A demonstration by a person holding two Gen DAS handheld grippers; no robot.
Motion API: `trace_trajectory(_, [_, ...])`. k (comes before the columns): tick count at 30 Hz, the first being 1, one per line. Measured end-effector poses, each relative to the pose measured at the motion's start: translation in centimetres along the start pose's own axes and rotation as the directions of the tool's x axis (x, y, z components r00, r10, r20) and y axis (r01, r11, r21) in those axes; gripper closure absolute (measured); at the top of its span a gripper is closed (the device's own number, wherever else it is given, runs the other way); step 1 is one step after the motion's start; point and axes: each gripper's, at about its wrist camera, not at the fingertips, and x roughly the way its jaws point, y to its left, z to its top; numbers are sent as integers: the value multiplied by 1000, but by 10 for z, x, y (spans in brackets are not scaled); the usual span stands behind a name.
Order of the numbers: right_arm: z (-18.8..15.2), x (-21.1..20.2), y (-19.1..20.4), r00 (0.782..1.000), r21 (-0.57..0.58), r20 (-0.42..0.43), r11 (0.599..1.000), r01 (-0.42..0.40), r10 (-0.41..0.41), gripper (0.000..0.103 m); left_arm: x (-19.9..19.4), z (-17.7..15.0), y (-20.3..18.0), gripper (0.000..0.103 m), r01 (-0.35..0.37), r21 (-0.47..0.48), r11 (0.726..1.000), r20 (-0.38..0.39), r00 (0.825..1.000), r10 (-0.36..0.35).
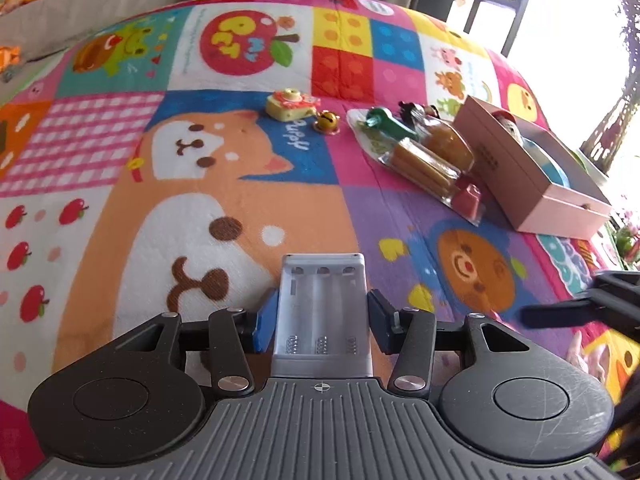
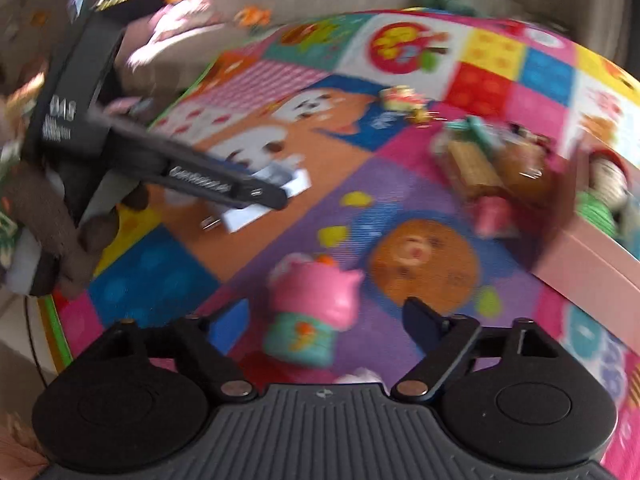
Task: Organize objects
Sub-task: 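Carry the battery holder toward the box with the left tool while the right tool grasps the pink pig figurine, then lower the battery holder into the box with the left tool while the right tool places the pig inside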
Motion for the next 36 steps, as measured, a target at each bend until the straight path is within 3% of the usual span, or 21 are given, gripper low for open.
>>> trace_trajectory(2, [4, 4, 6, 1000, -28, -24, 1000, 9, -10, 55, -3, -4, -4, 50, -8, 21, 1000, -5, 1000, 8])
trace_trajectory(6, [4, -24, -5, 998, 11, 57, 1000, 1, -1, 56, -9, -12, -11, 50, -1, 47, 999, -14, 1000, 2])
trace_trajectory(9, [-2, -66, -29, 987, 93, 157, 995, 19, -33, 56, -13, -12, -18, 51, 77, 15, 997, -38, 996, -77])
trace_trajectory(11, [-11, -94, -54, 972, 157, 221, 986, 50, -85, 56, -16, -6, -32, 51, 129, 17, 992, -33, 991, -128])
trace_trajectory(13, [-24, -120, -80, 946, 231, 267, 965, 124, -185, 56, -20, 9, -53, 51, 157, 44, 987, -9, 988, -157])
trace_trajectory(16, [-43, -145, -114, 900, 328, 287, 916, 230, -328, 56, -22, 43, -90, 51, 228, 62, 972, 40, 972, -231])
trace_trajectory(19, [-64, -161, -140, 874, 409, 290, 876, 256, -390, 56, -9, 84, -133, 51, 276, 56, 960, 95, 955, -280])
trace_trajectory(24, [-86, -169, -163, 856, 483, 288, 837, 258, -430, 56, 51, 132, -198, 51, 272, -3, 962, 163, 950, -268])
trace_trajectory(29, [-101, -168, -174, 850, 500, 261, 817, 286, -458, 56, 109, 125, -232, 50, 158, 15, 987, 103, 982, -159])
trace_trajectory(36, [-103, -155, -194, 852, 527, 214, 791, 312, -478, 56, 101, 111, -226, 52, 131, 80, 988, 69, 988, -137])
